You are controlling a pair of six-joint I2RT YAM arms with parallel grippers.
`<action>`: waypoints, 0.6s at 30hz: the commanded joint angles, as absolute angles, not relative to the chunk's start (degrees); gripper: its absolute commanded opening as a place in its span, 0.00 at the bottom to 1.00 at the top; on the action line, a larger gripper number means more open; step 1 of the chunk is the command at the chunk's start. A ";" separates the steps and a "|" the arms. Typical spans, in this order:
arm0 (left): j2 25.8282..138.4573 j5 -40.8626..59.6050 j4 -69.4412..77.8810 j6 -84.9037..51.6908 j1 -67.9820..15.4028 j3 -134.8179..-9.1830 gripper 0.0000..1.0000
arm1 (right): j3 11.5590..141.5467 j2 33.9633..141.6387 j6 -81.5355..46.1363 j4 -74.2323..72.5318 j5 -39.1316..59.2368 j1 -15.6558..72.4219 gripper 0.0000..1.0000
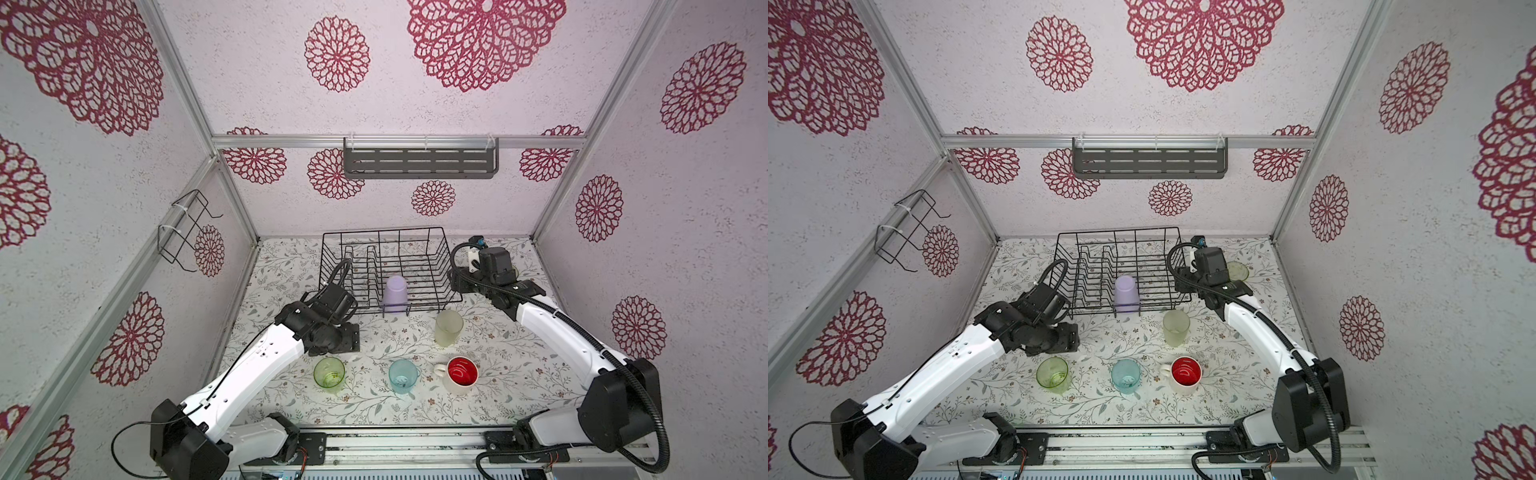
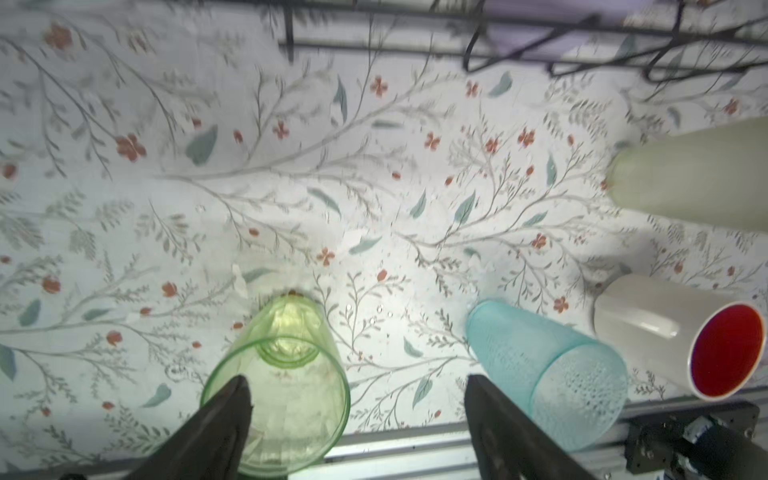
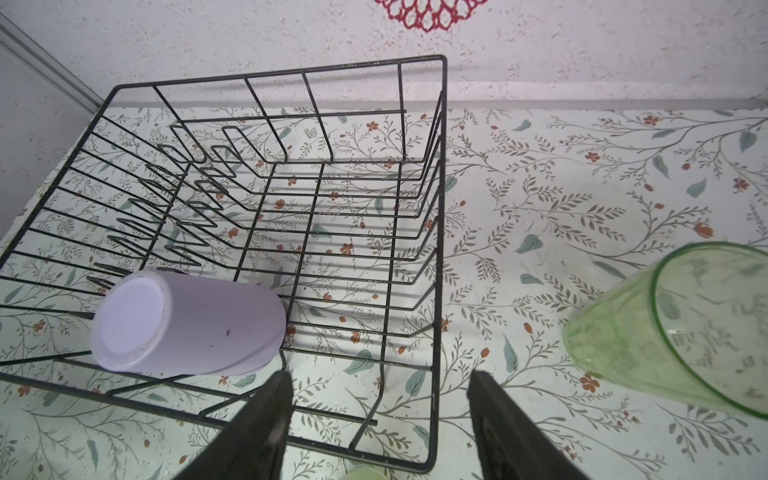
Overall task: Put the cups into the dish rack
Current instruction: 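Move the left gripper down over the green glass on the table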
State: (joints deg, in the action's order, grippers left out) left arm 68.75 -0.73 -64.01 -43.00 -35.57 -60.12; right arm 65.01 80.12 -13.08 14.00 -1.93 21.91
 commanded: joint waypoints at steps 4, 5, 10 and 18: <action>71.57 -1.22 -65.34 -49.88 -42.28 -56.58 0.83 | 66.88 75.78 -9.13 11.70 -7.79 21.75 0.70; 72.87 -1.78 -65.47 -50.24 -42.57 -56.18 0.83 | 66.80 75.34 -8.85 11.38 -8.50 21.63 0.71; 78.44 -3.93 -63.88 -50.46 -43.78 -55.10 0.70 | 65.11 72.39 -10.40 8.59 -7.53 21.67 0.70; 81.51 -0.41 -57.94 -49.33 -44.20 -54.61 0.14 | 61.21 67.83 -10.90 4.20 -7.97 21.68 0.70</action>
